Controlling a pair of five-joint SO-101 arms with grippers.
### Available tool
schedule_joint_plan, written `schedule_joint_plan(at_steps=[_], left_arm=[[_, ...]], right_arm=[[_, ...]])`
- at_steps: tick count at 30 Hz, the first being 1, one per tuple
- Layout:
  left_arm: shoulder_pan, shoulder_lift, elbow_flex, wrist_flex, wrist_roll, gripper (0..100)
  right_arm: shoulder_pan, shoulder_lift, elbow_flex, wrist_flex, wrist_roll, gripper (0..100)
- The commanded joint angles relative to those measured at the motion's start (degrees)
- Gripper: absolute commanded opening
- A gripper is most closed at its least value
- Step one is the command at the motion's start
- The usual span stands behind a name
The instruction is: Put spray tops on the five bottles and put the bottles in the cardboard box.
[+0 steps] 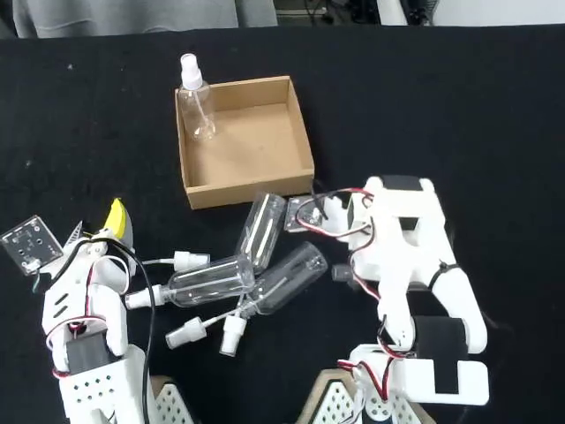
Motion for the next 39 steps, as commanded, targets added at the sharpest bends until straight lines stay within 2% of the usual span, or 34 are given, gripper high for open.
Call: schedule_joint_plan(at_steps=[1, 11, 17, 27, 34, 39], left_arm=[[-0.57, -0.44, -0.13, -1.05, -1.32, 22], [-0.57, -0.44, -0.04, -1.05, -1.49, 22], [-0.57, -0.44, -0.04, -1.05, -1.58, 22], [-0.57, -0.44, -0.04, -1.05, -1.58, 22], [-0.57, -0.44, -0.04, -1.05, -1.58, 22], [-0.4, -0.44, -0.04, -1.05, -1.58, 22]], right_arm=[[1.67, -4.0, -6.64, 5.1, -3.16, 10.6], [1.14, -4.0, -15.96, 14.24, -13.19, 10.6], [0.53, -8.22, -18.07, 14.77, -20.92, 10.6], [-11.52, -21.67, -16.92, 14.42, -42.55, 10.6], [-18.37, -26.42, -17.19, 13.19, -52.04, 10.6], [-18.81, -31.25, -16.92, 9.49, -57.14, 10.6]])
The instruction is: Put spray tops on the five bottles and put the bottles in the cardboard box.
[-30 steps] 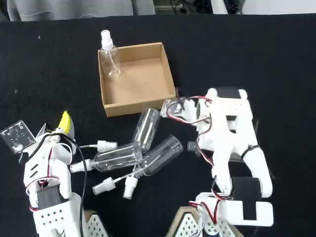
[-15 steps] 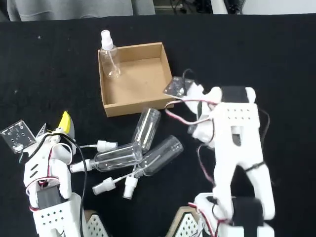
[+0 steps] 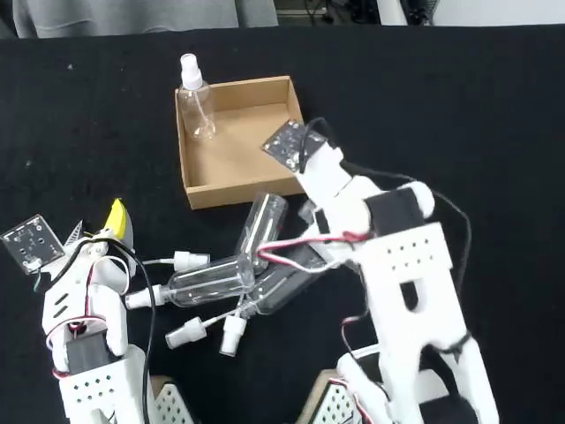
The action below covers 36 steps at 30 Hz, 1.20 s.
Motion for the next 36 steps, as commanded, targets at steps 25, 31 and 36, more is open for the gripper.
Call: schedule_joint_plan(at_steps=[25, 31, 36], left_arm=[[0.13, -0.44, -5.41, 7.03, -8.35, 22], [0.22, -0.26, -10.33, 11.34, -9.58, 22], [3.74, -0.18, -14.81, 16.62, -12.66, 22]], right_arm=[[9.58, -35.03, 27.3, -25.85, -15.21, 10.6], [13.19, -38.9, 31.34, -29.89, -18.37, 10.6], [16.35, -39.16, 33.89, -33.93, -21.1, 10.6]])
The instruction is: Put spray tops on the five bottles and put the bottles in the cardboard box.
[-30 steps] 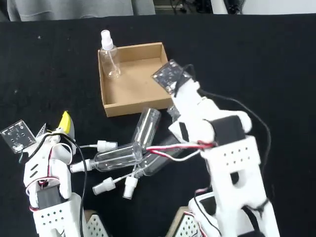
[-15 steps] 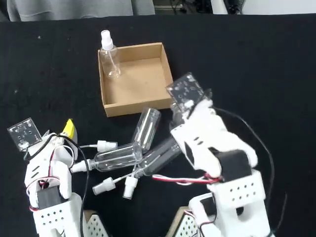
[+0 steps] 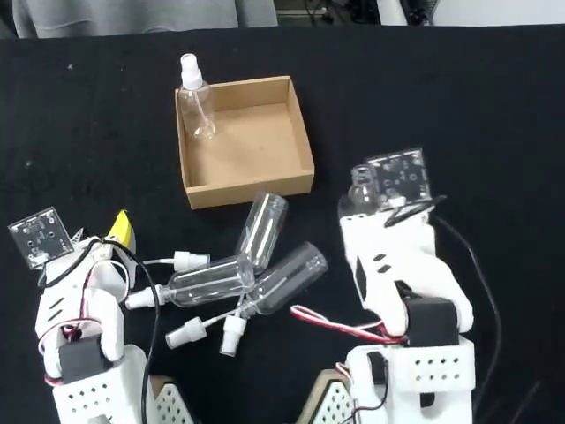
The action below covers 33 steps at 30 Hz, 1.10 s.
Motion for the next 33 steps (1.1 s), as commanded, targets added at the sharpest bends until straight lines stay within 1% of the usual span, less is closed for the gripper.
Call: schedule_joint_plan(at_steps=[1, 5, 12, 15, 21, 27, 31, 33], left_arm=[[5.32, -0.18, -7.34, 4.57, -4.75, 22], [8.57, -0.18, -12.09, 9.58, -7.12, 22], [8.75, -0.09, -20.35, 18.2, -12.22, 22], [8.75, 2.11, -22.9, 21.36, -13.89, 22], [8.84, 18.11, -29.76, 22.68, -14.95, 22], [8.92, 35.78, -38.11, 24.18, -19.08, 22], [8.92, 45.45, -40.13, 24.09, -22.42, 26], [8.92, 49.23, -41.01, 24.09, -24.18, 26]], right_arm=[[3.34, -1.45, 0.75, -4.48, -2.11, 10.6], [4.57, -1.54, 2.42, -6.77, -3.34, 10.6], [4.4, -1.45, 2.68, -7.03, -3.34, 10.6], [4.22, -1.36, 2.68, -7.03, -3.34, 10.6], [4.22, -1.36, 2.86, -7.03, -3.34, 10.6], [4.31, -1.36, 2.95, -7.03, -3.25, 10.6], [4.48, -1.36, 2.95, -7.03, -3.08, 10.6], [4.48, -1.36, 2.95, -7.03, -2.99, 10.6]])
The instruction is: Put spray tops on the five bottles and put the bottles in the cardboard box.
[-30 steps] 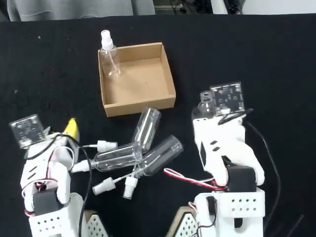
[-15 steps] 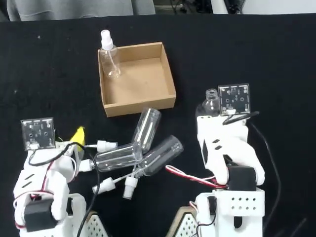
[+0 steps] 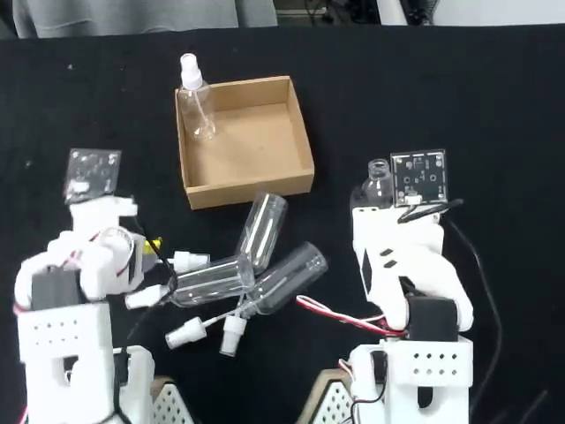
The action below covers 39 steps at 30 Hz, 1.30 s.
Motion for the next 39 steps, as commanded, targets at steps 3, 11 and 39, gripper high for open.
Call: schedule_joint_plan(at_steps=[3, 11, 39], left_arm=[[0.13, 12.4, -6.81, 0.35, -1.67, 26], [0.13, 22.68, -13.49, 10.37, 10.46, 26], [0.04, 29.27, -3.65, 8.79, 53.01, 26]], right_arm=[[0.97, -1.36, -0.22, -1.85, -0.09, 10.6], [1.05, -1.36, -0.22, -1.85, 0.0, 10.6], [1.05, -1.36, -0.22, -1.85, 0.09, 10.6]])
